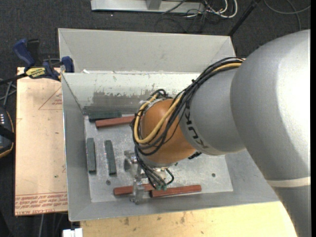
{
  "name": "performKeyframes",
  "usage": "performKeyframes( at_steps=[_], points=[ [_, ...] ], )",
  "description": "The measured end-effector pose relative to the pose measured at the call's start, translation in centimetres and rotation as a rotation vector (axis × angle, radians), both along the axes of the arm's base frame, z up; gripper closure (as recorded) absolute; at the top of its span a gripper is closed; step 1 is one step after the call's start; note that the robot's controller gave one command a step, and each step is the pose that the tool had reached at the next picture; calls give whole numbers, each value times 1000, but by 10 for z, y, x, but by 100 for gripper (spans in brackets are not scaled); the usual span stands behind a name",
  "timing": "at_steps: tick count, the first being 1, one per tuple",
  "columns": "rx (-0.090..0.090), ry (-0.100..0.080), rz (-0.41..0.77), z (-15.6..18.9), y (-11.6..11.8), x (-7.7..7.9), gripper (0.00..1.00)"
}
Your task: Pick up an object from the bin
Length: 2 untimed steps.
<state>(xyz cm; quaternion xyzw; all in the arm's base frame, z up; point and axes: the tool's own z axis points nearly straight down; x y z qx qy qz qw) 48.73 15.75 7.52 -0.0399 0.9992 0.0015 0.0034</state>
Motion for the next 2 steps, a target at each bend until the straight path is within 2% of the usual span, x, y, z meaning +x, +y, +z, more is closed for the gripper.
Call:
performKeyframes(
  at_steps=[1, 2],
  points=[
    [-2, 1, 141, 17, -6, -3, 0],
    [-2, 6, -1, 23, -38, -6, 0]
  ],
)
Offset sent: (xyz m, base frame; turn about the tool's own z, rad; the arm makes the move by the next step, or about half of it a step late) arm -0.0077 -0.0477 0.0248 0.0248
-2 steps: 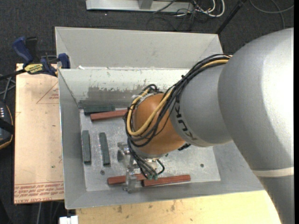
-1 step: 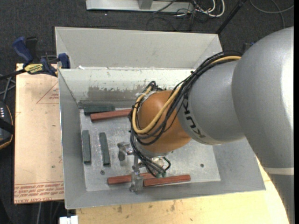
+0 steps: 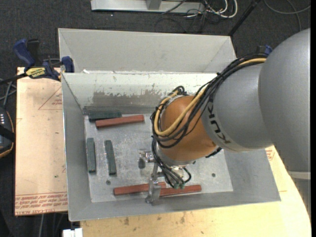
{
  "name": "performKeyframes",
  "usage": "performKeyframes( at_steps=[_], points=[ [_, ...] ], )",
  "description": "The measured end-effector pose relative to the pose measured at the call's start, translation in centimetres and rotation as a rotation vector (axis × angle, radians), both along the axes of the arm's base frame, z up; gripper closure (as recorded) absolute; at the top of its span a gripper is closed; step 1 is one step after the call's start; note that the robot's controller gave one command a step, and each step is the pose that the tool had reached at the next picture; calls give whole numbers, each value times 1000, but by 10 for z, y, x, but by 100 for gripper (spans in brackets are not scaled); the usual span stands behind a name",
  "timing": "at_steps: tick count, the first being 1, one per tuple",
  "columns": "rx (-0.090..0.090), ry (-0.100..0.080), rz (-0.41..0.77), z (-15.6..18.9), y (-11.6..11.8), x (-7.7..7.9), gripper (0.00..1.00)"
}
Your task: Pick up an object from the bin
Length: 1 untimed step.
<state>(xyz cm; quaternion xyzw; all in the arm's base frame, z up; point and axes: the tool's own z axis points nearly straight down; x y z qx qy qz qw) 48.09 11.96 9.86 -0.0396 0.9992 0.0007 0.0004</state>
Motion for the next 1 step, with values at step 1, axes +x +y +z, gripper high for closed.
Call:
performKeyframes(
  at_steps=[1],
  points=[
    [2, -14, 113, -24, 7, 3, 0]
  ],
)
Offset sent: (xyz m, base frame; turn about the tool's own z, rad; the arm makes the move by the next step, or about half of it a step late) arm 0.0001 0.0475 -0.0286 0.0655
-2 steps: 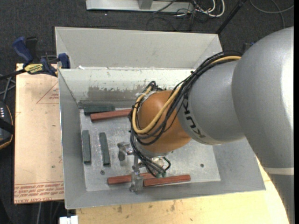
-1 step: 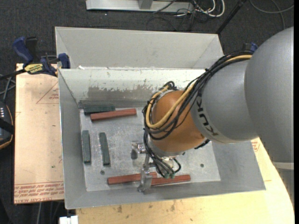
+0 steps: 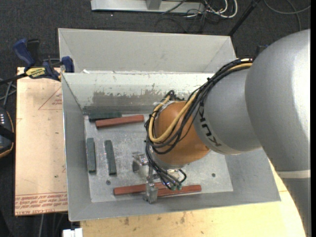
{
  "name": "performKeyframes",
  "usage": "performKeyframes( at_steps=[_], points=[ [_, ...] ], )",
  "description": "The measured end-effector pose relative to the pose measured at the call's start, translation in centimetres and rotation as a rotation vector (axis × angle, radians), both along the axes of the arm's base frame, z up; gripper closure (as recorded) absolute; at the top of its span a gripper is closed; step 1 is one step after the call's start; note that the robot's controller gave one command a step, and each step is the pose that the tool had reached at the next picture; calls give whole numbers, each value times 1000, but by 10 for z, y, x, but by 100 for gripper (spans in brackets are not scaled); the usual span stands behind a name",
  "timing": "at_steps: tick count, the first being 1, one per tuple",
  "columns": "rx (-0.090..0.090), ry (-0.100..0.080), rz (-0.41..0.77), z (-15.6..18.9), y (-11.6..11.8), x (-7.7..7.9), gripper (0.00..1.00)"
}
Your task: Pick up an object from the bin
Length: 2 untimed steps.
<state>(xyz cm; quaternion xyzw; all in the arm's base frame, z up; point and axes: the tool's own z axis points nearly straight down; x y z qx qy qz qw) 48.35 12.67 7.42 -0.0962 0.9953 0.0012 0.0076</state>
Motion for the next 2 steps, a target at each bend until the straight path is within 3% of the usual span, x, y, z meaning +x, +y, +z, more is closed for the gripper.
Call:
performKeyframes(
  at_steps=[1, 2],
  points=[
    [0, 14, -179, -4, 42, -2, 100],
    [0, 14, -179, -4, 42, -2, 100]
  ],
)
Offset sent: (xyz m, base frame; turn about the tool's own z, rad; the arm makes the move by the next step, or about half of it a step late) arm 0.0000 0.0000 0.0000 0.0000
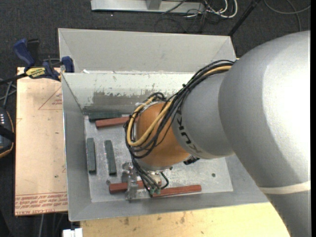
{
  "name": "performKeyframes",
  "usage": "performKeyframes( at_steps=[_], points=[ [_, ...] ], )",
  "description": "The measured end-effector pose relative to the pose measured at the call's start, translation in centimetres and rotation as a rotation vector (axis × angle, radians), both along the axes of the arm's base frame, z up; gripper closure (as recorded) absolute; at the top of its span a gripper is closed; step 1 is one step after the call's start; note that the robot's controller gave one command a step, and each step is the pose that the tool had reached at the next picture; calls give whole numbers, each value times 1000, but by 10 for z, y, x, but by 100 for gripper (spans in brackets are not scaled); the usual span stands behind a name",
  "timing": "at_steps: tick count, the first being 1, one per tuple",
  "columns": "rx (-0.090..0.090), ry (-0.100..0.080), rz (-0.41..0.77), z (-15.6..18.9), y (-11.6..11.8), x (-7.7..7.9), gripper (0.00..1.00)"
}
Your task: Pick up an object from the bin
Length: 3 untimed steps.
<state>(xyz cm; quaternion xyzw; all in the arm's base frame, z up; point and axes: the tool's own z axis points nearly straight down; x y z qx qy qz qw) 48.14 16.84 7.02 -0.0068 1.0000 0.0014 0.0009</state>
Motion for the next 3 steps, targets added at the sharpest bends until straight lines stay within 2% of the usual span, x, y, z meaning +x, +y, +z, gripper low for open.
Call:
performKeyframes(
  at_steps=[2, 3],
  points=[
    [-3, 7, 0, 20, -1, -2, 100],
    [-1, 0, 0, 31, 0, 0, 100]
  ],
)
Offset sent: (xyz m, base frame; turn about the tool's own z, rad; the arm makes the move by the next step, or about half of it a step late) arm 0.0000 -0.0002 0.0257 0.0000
